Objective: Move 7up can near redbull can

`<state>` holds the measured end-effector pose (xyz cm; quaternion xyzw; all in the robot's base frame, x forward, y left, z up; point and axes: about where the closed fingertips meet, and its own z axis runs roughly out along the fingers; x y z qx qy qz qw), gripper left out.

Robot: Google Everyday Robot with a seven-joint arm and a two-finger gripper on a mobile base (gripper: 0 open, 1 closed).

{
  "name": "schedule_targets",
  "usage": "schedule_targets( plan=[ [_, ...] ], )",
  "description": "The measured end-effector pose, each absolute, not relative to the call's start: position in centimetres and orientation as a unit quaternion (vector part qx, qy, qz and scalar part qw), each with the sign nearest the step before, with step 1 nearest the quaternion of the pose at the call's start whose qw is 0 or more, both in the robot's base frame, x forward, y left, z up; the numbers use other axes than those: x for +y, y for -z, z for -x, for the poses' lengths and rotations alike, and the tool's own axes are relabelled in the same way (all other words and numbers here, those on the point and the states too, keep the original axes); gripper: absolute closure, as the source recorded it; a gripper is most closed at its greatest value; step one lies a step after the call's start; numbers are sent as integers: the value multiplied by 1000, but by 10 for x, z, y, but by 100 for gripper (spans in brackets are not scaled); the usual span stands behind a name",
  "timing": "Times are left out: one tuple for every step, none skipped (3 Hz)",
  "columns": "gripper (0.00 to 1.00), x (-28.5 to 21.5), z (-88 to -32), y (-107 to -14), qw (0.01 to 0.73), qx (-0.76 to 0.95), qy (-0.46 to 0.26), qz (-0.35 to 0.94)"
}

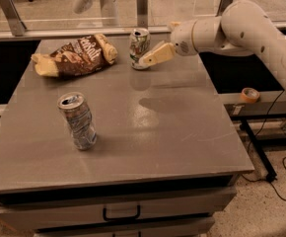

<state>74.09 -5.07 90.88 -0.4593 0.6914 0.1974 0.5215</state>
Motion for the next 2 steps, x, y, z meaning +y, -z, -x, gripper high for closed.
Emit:
schedule_targets(
  plan=[
    [19, -23, -755, -906, 519, 674, -216, 479],
    [41, -5, -759, -903, 516, 662, -222, 497]
  ],
)
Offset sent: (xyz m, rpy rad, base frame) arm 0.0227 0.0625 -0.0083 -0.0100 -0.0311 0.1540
